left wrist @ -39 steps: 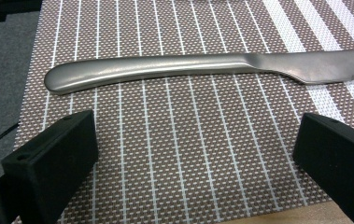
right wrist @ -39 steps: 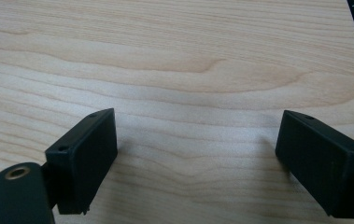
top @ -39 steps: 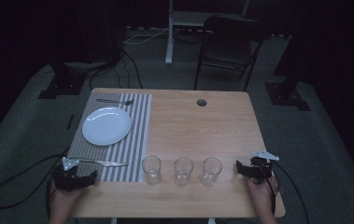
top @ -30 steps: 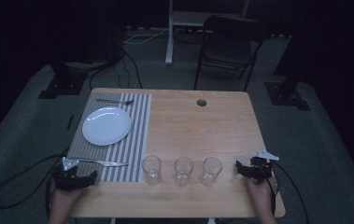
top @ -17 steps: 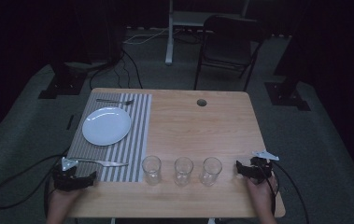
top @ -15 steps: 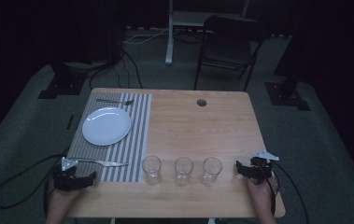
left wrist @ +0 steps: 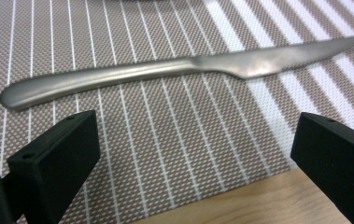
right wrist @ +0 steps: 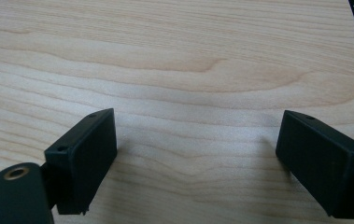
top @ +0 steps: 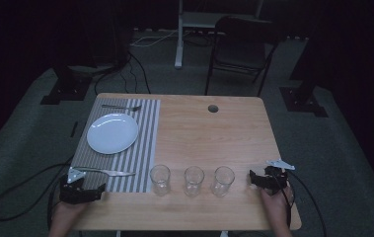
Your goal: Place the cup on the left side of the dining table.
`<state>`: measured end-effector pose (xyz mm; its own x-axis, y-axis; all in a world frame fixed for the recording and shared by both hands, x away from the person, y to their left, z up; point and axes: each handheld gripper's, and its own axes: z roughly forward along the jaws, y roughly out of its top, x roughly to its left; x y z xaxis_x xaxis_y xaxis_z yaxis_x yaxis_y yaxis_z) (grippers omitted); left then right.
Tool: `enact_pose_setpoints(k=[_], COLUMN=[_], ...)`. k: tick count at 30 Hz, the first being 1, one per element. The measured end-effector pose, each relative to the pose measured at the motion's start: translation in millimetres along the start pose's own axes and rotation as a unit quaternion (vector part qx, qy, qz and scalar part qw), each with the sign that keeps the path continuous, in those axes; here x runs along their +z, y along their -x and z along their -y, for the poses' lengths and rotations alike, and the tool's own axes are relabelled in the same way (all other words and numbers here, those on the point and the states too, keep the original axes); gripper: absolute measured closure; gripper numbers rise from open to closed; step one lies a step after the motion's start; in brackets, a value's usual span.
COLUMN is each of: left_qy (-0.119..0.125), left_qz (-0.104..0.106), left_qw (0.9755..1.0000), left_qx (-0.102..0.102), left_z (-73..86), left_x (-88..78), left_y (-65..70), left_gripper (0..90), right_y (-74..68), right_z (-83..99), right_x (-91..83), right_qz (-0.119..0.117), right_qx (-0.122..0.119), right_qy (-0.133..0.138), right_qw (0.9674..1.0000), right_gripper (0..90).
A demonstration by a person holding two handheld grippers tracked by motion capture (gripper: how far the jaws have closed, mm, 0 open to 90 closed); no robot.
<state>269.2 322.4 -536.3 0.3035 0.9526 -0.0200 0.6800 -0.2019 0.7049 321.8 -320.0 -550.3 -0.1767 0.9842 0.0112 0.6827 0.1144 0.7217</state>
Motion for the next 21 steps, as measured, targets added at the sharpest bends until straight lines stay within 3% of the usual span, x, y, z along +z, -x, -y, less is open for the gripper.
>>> enact_pose_setpoints(k=[6, 9, 15, 21], left_qy=[0.005, 0.006, 0.018, 0.027], left_qz=[0.023, 0.022, 0.058, 0.08], left_qw=[0.9995, 0.9994, 0.9973, 0.9953], left_qx=[0.02, 0.028, 0.042, 0.048], left_z=[-5.6, -7.7, -17.1, -20.9], left_x=[-4.6, -6.3, -11.5, -13.2], left_y=[12.1, 17.0, 32.9, 43.0], left_gripper=[1.9, 1.9, 1.9, 1.9], right_y=[0.0, -0.1, 0.0, 0.0], right_z=[0.0, 0.0, 0.0, 0.0], right_x=[0.0, 0.0, 0.0, 0.0], right_qz=[0.0, 0.0, 0.0, 0.0], right_qx=[0.0, 0.0, 0.0, 0.0], right_qy=[0.0, 0.0, 0.0, 0.0], right_qw=[1.0, 1.0, 1.0, 1.0], right_gripper=[12.1, 12.1, 12.1, 12.1])
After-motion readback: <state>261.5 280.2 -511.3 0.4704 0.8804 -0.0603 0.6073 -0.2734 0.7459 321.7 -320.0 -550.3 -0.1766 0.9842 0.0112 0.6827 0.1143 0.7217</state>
